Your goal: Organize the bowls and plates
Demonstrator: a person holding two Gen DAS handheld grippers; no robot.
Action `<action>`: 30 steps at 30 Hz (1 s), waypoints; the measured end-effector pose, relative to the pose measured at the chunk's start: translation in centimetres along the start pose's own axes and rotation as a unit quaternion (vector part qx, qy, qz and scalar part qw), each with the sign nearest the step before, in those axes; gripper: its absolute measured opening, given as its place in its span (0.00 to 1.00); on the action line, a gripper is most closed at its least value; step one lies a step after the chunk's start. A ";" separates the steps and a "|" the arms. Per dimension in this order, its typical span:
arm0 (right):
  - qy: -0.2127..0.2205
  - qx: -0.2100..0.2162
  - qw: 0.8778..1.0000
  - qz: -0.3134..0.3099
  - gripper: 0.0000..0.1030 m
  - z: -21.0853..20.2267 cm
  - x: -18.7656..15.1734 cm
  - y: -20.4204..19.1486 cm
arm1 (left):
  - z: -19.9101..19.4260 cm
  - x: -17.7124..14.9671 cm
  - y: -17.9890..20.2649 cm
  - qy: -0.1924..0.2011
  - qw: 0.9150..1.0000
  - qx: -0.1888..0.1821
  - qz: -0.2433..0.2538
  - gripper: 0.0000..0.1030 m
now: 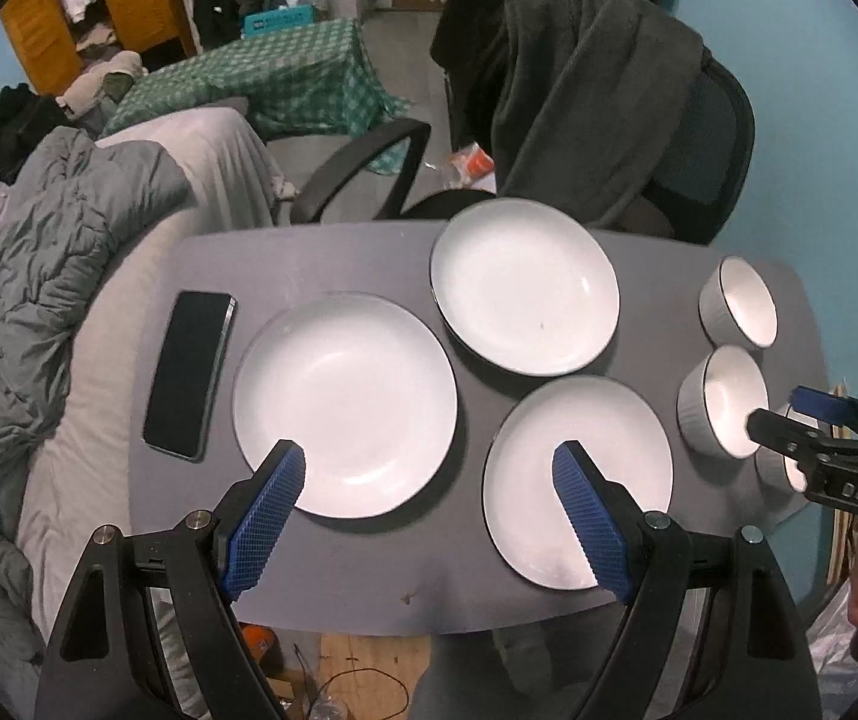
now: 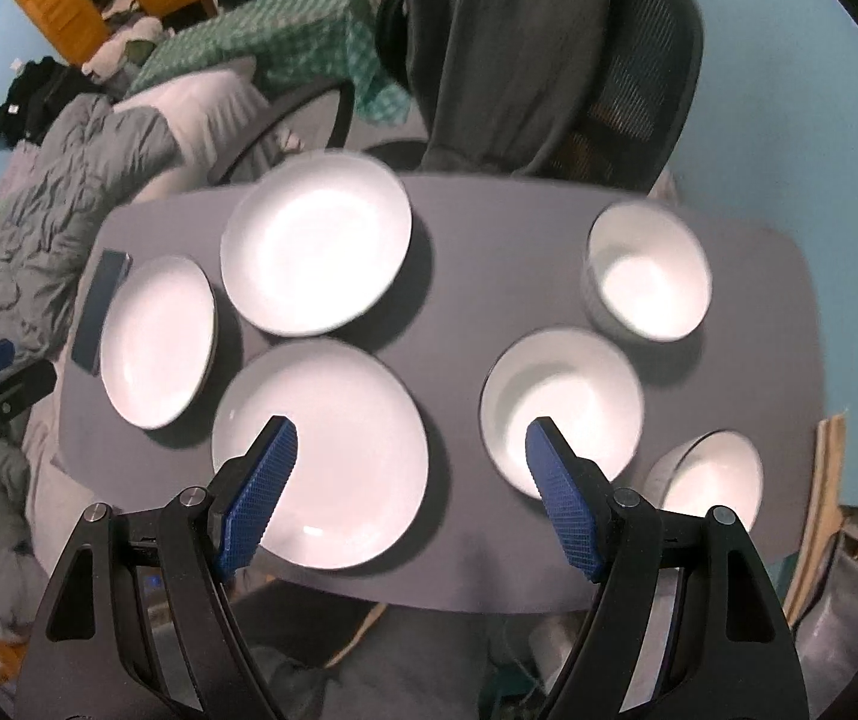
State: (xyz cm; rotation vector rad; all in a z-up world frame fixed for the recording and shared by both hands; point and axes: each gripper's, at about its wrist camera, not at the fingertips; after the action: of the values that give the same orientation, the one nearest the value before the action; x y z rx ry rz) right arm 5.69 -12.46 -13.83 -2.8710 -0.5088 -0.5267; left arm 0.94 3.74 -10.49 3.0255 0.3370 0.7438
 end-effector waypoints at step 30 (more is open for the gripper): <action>-0.118 0.035 0.992 -0.023 0.74 11.2 -3.6 1.1 | 10.3 -4.9 3.8 -0.110 0.994 -0.020 0.000 0.83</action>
State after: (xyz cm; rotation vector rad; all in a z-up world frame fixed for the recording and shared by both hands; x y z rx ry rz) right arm 6.41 -11.99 -25.65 -2.8754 -0.6187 -0.1709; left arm 2.21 -0.52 -21.67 3.0276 0.3126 0.4052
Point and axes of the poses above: each gripper's, at about its wrist camera, not at the fingertips, and z roughly the way its jaws point, y to its right, x to its top, and after that the axes turned 9 degrees about y, right-handed
